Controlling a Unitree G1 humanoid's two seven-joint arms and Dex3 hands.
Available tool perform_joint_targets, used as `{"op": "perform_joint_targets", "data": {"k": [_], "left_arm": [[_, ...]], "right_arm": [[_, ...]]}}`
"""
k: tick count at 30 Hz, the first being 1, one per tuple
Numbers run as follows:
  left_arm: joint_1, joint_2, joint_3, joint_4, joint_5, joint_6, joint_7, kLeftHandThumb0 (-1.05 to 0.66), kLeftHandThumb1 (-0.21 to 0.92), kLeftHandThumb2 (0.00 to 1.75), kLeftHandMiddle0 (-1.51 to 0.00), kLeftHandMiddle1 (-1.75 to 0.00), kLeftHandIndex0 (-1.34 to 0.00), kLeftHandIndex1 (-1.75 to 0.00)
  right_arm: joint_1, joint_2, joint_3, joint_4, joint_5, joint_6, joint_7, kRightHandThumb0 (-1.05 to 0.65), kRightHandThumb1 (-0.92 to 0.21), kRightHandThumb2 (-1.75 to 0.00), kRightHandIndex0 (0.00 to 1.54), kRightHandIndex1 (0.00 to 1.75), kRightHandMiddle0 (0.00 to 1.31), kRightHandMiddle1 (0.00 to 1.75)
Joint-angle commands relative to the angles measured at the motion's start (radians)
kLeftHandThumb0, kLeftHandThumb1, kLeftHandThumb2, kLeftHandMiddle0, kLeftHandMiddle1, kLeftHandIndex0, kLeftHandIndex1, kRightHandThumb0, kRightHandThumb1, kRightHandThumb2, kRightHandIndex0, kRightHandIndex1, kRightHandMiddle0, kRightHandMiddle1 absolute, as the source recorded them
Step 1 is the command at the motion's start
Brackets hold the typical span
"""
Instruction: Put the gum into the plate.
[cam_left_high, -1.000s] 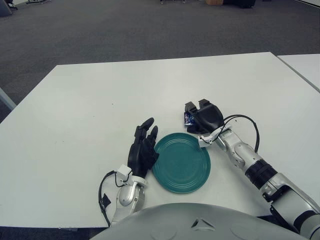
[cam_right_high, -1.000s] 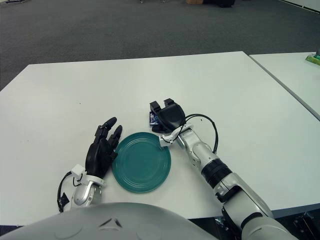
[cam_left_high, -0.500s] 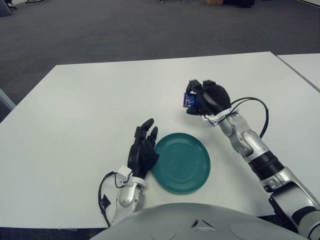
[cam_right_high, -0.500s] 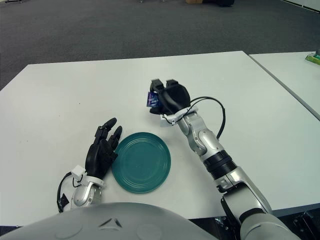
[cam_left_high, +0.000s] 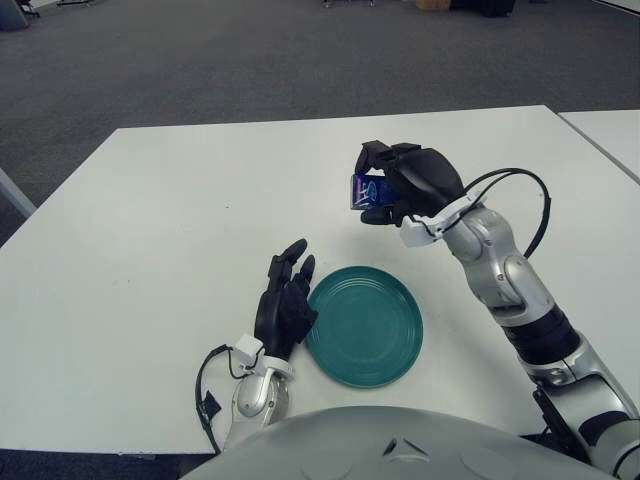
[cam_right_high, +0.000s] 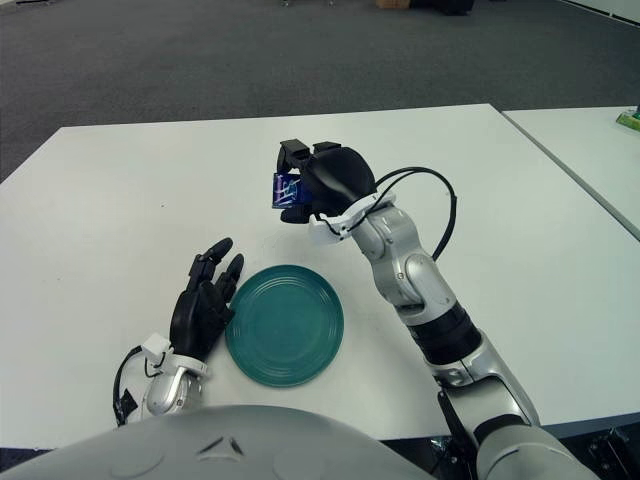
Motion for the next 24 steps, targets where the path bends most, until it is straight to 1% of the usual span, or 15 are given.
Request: {"op": "perform_joint_targets", "data": {"k": [1,4,7,11,15,17,19,21,23,24], "left_arm": [[-0.011,-0.028,0.005,0.009,0.012,-0.004,0.017,-1.05,0.92,1.04,-0.43,-0.01,-0.04,-0.9],[-0.011,-0.03,0.006,0.013,0.016,-0.013,0.024,-1.05,0.92,1.05,-0.44,-0.01,-0.05,-0.92],[-0.01,-0.025,0.005,0.013,0.008,-0.012,0.018,-1.05,0.92,1.05,-0.45,-0.02,-0.03,-0.92],[-0.011,-0.018,0.007,0.009,0.001,-0.01,0.01,-1.05,0.92,1.04,-0.45,-0.02,-0.01,-0.89],[-0.007,-0.009,0.004,-0.013,-0.042,-0.002,-0.023,-1.05,0.92,1.03,-0.45,-0.01,0.0,-0.79],[-0.004,-0.008,0.002,-0.02,-0.055,0.004,-0.033,-1.05,0.92,1.02,-0.44,-0.01,0.0,-0.76],[-0.001,0.0,0.002,-0.032,-0.054,0.021,-0.036,-1.05,0.92,1.01,-0.43,-0.01,0.0,-0.71],[0.001,0.005,0.003,-0.04,-0.044,0.03,-0.036,-1.05,0.92,1.01,-0.41,0.0,0.0,-0.68],[0.004,0.008,0.003,-0.051,-0.016,0.028,-0.024,-1.05,0.92,1.01,-0.4,0.0,0.0,-0.66],[0.007,0.008,0.002,-0.059,0.007,0.022,-0.013,-1.05,0.92,1.01,-0.39,0.0,0.0,-0.65]], "right_arm": [[0.041,-0.007,0.001,-0.079,0.019,0.006,0.067,-0.43,-0.69,-0.79,1.22,1.75,1.01,1.75],[0.084,-0.018,0.013,-0.129,0.024,-0.012,0.101,-0.42,-0.68,-0.82,1.21,1.75,1.0,1.75],[0.12,-0.026,0.027,-0.169,0.024,-0.029,0.133,-0.41,-0.68,-0.83,1.17,1.75,0.97,1.75],[0.142,-0.033,0.035,-0.194,0.025,-0.052,0.166,-0.41,-0.69,-0.83,1.15,1.75,0.96,1.75],[0.185,-0.038,0.052,-0.227,0.047,-0.068,0.213,-0.4,-0.71,-0.82,1.14,1.75,0.95,1.75],[0.202,-0.039,0.057,-0.241,0.048,-0.067,0.233,-0.4,-0.71,-0.82,1.13,1.75,0.95,1.75],[0.237,-0.05,0.064,-0.268,0.034,-0.075,0.249,-0.4,-0.72,-0.81,1.12,1.75,0.94,1.75],[0.263,-0.057,0.067,-0.285,0.023,-0.086,0.255,-0.4,-0.73,-0.81,1.12,1.75,0.93,1.75],[0.286,-0.067,0.067,-0.285,0.013,-0.114,0.238,-0.4,-0.73,-0.81,1.12,1.75,0.93,1.75],[0.291,-0.074,0.068,-0.279,0.006,-0.141,0.219,-0.4,-0.73,-0.81,1.12,1.75,0.94,1.75]]}}
